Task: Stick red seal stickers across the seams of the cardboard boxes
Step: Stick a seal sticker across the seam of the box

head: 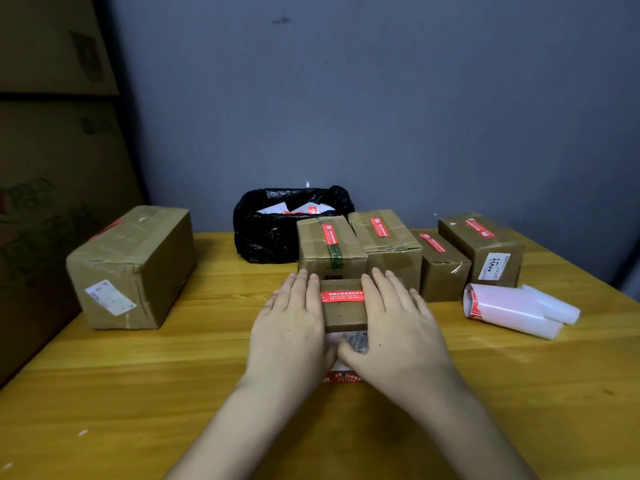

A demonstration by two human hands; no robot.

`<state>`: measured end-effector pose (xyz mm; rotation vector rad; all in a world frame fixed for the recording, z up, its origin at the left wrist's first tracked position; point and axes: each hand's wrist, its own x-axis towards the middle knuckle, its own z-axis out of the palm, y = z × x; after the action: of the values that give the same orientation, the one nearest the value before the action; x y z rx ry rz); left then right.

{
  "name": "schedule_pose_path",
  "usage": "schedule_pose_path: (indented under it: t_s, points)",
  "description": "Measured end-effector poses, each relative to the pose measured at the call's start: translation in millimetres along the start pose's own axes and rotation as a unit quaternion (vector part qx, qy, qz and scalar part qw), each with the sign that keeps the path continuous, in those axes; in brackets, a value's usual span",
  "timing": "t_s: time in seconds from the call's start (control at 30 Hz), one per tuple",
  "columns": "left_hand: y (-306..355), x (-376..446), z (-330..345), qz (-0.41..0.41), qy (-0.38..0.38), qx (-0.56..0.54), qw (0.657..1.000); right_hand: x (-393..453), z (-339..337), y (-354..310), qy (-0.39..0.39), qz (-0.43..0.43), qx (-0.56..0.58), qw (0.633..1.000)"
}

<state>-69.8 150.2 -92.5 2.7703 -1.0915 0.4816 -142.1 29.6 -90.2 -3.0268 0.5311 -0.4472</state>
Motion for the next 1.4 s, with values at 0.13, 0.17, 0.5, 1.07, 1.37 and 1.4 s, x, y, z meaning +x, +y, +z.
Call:
schedule_pose_path:
  t_s: [0.13,0.17,0.5,1.07,1.37,1.4]
  points:
    - [-5,2,-2,-0.016,-0.006,0.014,1.0,-1,-3,7,-0.004,0.0,0.009,1.0]
    - [-6,2,-2,-0.013,-0.013,0.02,1.0,-1,-3,9,-0.006,0.0,0.012,1.0]
    - [-16,3,1,0.009,-0.01,-0.003,1.0,1,0,13,0.049,-0.018,-0.013,0.999]
    - [-45,-1,7,0.014,-0.065,-0.225,0.972,-2,8,30,0.036,-0.021,0.146,0.988]
    - [-51,-9,14,-0.049,0.026,-0.597,0.8,4,11,39,0.089,0.017,0.422,0.902]
    - [-50,-6,11,-0.074,0.054,-0.62,0.779,5,9,37,0.107,0.028,0.455,0.884]
